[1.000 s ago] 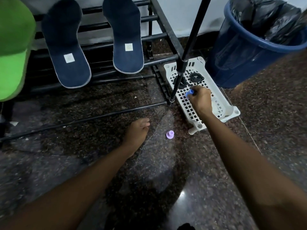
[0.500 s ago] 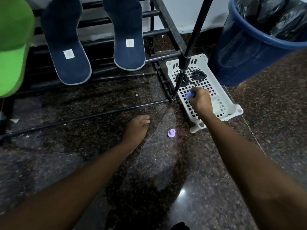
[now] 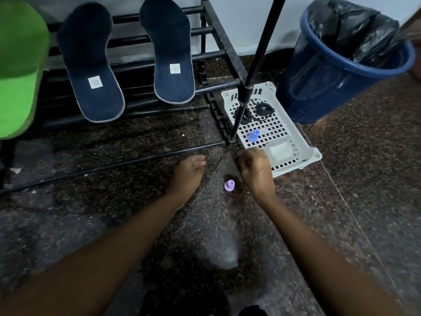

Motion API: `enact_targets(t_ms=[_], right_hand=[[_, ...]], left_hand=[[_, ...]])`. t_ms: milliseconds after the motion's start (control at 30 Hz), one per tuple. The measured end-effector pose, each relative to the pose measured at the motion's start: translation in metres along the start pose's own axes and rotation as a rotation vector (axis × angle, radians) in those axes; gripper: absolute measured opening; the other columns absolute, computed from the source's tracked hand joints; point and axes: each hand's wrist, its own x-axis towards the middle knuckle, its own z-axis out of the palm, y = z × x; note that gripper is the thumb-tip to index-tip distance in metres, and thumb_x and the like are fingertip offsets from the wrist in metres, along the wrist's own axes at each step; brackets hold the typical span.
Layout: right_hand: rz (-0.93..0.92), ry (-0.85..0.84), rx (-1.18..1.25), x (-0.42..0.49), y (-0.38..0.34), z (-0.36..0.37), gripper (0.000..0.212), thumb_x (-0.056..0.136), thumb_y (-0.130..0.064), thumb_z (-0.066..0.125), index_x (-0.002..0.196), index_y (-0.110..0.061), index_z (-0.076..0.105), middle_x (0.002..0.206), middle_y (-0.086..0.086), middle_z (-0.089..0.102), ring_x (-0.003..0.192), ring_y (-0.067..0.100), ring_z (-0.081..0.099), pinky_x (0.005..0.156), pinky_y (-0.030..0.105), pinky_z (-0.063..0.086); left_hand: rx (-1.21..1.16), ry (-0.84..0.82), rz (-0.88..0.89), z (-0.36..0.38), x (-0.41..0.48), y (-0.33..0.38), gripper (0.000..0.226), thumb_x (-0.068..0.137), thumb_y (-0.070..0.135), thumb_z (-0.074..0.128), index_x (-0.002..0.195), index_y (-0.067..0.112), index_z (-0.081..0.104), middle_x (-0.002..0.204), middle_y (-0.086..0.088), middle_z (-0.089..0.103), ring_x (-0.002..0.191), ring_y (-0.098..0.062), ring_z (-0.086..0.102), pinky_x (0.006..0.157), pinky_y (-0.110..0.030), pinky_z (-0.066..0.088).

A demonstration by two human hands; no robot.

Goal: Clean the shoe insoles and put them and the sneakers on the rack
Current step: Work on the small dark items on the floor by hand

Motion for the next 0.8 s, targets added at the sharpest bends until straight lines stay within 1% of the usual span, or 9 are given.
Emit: enact_targets(t_ms=[67, 200, 333, 433, 500, 567, 633, 700, 800], right_hand=[[0.000, -0.075, -0.008, -0.017, 0.002, 0.010, 0.013, 0.076, 0.008, 0.056, 0.085, 0.001, 0.064, 0.085, 0.016, 0.060, 0.081, 0.031, 0.054, 0.067, 0.035, 0.042], [0.043, -0.206, -0.056, -0.037, 0.005, 0.025, 0.027, 0.080, 0.000, 0.058, 0.107, -0.003, 0.063, 0.107, 0.016, 0.059, 0.099, 0.032, 0.054, 0.081, 0.037, 0.046], [0.046, -0.258, -0.066, -0.046, 0.007, 0.029, 0.020, 0.086, -0.005, 0.056, 0.104, -0.005, 0.064, 0.107, 0.015, 0.059, 0.093, 0.032, 0.057, 0.078, 0.037, 0.048], [0.070, -0.269, -0.035, -0.048, 0.007, 0.032, 0.021, 0.087, -0.002, 0.053, 0.106, -0.004, 0.062, 0.109, 0.017, 0.057, 0.094, 0.033, 0.056, 0.081, 0.037, 0.046], [0.081, -0.249, -0.019, -0.049, 0.008, 0.032, 0.022, 0.087, -0.003, 0.054, 0.108, -0.005, 0.061, 0.111, 0.017, 0.057, 0.096, 0.032, 0.055, 0.083, 0.037, 0.045], [0.087, -0.201, 0.030, -0.050, 0.009, 0.031, 0.018, 0.085, -0.002, 0.056, 0.103, -0.003, 0.061, 0.104, 0.017, 0.059, 0.092, 0.032, 0.056, 0.081, 0.037, 0.045], [0.082, -0.134, 0.090, -0.050, 0.009, 0.026, 0.005, 0.084, -0.002, 0.057, 0.088, -0.003, 0.059, 0.091, 0.016, 0.059, 0.083, 0.031, 0.055, 0.073, 0.039, 0.045], [0.081, -0.054, 0.139, -0.044, 0.009, 0.018, 0.008, 0.084, -0.003, 0.057, 0.077, -0.007, 0.056, 0.083, 0.012, 0.059, 0.077, 0.028, 0.055, 0.068, 0.037, 0.046], [0.109, 0.045, 0.227, -0.030, 0.004, 0.002, 0.005, 0.086, -0.006, 0.059, 0.083, -0.006, 0.062, 0.085, 0.008, 0.065, 0.078, 0.020, 0.060, 0.072, 0.022, 0.046]], left_hand=[[0.002, -0.005, 0.010, 0.001, -0.001, 0.003, 0.034, 0.096, 0.001, 0.044, 0.129, 0.005, 0.053, 0.126, -0.011, 0.059, 0.115, -0.019, 0.054, 0.090, -0.021, 0.039], [-0.003, -0.021, 0.013, 0.002, -0.003, 0.007, 0.036, 0.097, 0.003, 0.044, 0.133, 0.005, 0.049, 0.131, -0.011, 0.055, 0.121, -0.020, 0.051, 0.093, -0.022, 0.038], [0.017, -0.011, 0.034, 0.001, -0.002, 0.006, 0.040, 0.098, 0.005, 0.044, 0.138, 0.006, 0.043, 0.141, -0.010, 0.047, 0.130, -0.021, 0.043, 0.099, -0.023, 0.033], [0.097, -0.013, 0.084, 0.004, -0.002, 0.006, 0.043, 0.098, 0.009, 0.046, 0.141, 0.011, 0.041, 0.142, -0.010, 0.046, 0.130, -0.021, 0.044, 0.096, -0.021, 0.033], [0.154, -0.019, 0.135, 0.009, -0.002, 0.009, 0.045, 0.097, 0.011, 0.048, 0.141, 0.013, 0.041, 0.139, -0.011, 0.049, 0.118, -0.022, 0.052, 0.092, -0.021, 0.036], [0.185, -0.040, 0.177, 0.016, -0.002, 0.015, 0.046, 0.096, 0.012, 0.049, 0.142, 0.014, 0.041, 0.141, -0.009, 0.048, 0.110, -0.018, 0.056, 0.090, -0.020, 0.037], [0.194, -0.061, 0.194, 0.022, -0.001, 0.021, 0.047, 0.096, 0.012, 0.049, 0.142, 0.014, 0.040, 0.144, -0.007, 0.045, 0.124, -0.020, 0.049, 0.096, -0.020, 0.035], [0.165, -0.064, 0.200, 0.027, 0.003, 0.025, 0.050, 0.095, 0.011, 0.050, 0.144, 0.014, 0.037, 0.146, -0.008, 0.042, 0.132, -0.021, 0.042, 0.102, -0.022, 0.033], [0.088, -0.048, 0.171, 0.031, 0.013, 0.033, 0.057, 0.095, 0.010, 0.052, 0.147, 0.013, 0.029, 0.149, -0.009, 0.037, 0.136, -0.021, 0.036, 0.107, -0.028, 0.032]])
